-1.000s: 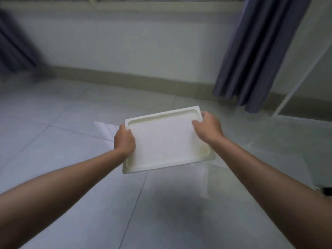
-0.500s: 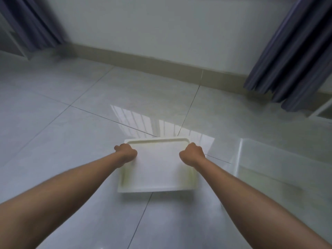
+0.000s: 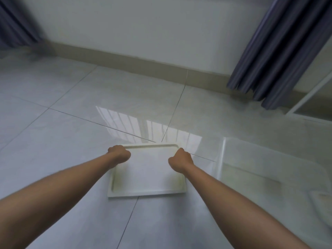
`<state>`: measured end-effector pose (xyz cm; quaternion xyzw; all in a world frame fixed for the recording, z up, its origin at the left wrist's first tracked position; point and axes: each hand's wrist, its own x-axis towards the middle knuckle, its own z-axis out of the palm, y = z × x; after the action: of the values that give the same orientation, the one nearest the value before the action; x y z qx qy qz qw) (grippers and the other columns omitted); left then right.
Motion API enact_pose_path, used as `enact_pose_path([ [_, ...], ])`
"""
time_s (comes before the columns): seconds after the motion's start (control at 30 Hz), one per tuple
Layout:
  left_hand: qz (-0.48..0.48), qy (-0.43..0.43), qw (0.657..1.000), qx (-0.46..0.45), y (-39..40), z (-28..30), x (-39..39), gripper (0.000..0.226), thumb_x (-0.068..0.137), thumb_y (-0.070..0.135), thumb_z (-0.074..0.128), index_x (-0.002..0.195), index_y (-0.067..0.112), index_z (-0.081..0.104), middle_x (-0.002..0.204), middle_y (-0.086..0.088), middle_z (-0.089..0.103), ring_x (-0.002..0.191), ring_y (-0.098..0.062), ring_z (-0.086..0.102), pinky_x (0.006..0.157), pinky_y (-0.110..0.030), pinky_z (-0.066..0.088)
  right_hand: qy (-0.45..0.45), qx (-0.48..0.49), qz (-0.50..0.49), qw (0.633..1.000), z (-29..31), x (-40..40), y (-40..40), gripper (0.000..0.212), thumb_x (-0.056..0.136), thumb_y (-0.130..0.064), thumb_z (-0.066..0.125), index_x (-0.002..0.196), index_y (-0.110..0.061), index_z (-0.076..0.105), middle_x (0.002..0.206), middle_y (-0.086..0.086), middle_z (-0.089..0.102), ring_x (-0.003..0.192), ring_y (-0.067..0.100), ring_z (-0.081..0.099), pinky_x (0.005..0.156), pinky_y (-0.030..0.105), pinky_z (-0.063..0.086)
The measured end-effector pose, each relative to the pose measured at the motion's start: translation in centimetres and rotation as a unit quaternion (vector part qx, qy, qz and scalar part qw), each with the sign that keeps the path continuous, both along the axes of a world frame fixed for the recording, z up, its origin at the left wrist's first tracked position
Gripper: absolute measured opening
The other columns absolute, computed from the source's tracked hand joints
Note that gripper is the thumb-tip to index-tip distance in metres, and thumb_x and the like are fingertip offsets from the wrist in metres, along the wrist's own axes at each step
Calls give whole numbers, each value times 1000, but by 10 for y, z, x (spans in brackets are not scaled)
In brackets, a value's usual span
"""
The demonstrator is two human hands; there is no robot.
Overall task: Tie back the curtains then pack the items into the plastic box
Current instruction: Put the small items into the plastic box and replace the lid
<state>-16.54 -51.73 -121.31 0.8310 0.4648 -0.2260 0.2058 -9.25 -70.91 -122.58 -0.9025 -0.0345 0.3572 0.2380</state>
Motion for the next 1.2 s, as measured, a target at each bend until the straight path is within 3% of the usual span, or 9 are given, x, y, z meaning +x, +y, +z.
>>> enact_pose_path([
  [0.1,-4,-37,998,44,-1,4,14,52,90,20,52,134,0,35,135,-22,39,120,-37,44,102,-40,40,-26,2,59,998,31,-5,-2,64,91,-20,49,145,0,21,149,22,27,133,34,39,105,35,37],
  [0.17,-74,-73,991,89,-10,9,26,55,89,24,55,135,3,34,136,-23,39,120,-41,44,104,-45,37,-88,37,101,990,64,-4,-14,60,90,-19,51,144,-7,29,151,20,25,136,34,34,109,34,33],
  [0.27,-214,-123,959,140,-33,18,50,61,89,28,56,141,8,31,144,-21,35,125,-42,43,109,-54,23,-248,92,118,957,107,4,-53,43,87,-13,53,129,-12,50,143,15,37,131,34,37,107,38,36],
  [0.37,-268,-170,932,174,-72,29,74,59,88,28,57,140,11,35,145,-20,36,125,-42,42,110,-63,6,-343,86,85,932,127,16,-107,32,86,-12,53,117,-12,60,130,12,50,120,32,45,99,39,43],
  [0.53,-370,-252,884,138,-189,62,109,58,89,31,57,139,11,37,142,-21,40,124,-43,44,108,-67,2,-395,24,-73,915,143,26,-242,19,80,-14,57,96,-15,67,114,12,58,106,32,54,93,37,47],
  [0.67,-487,-317,807,108,-275,83,113,60,91,34,54,143,14,32,145,-18,37,127,-40,41,108,-65,3,-403,-36,-136,904,139,13,-352,11,79,-13,60,87,-16,66,107,9,60,99,26,56,87,32,44],
  [0.83,-606,-333,714,106,-346,99,112,61,93,36,48,146,19,24,152,-11,26,139,-30,30,111,-63,-4,-332,-127,-255,899,95,-9,-471,7,84,-16,60,89,-13,63,99,10,62,92,26,60,79,34,49],
  [1.0,-672,-304,667,108,-407,104,120,54,97,36,43,146,23,26,156,-7,19,143,-28,21,113,-63,-2,-273,-183,-299,896,56,-26,-530,14,85,-14,56,92,-8,66,102,13,66,95,29,61,77,29,43],
  [1.2,-746,-224,605,165,-500,77,126,52,97,35,44,145,25,28,155,-5,22,144,-26,17,111,-65,-5,-275,-143,-289,906,27,-15,-540,15,87,-15,57,94,-4,65,103,16,62,97,30,60,77,30,44],
])
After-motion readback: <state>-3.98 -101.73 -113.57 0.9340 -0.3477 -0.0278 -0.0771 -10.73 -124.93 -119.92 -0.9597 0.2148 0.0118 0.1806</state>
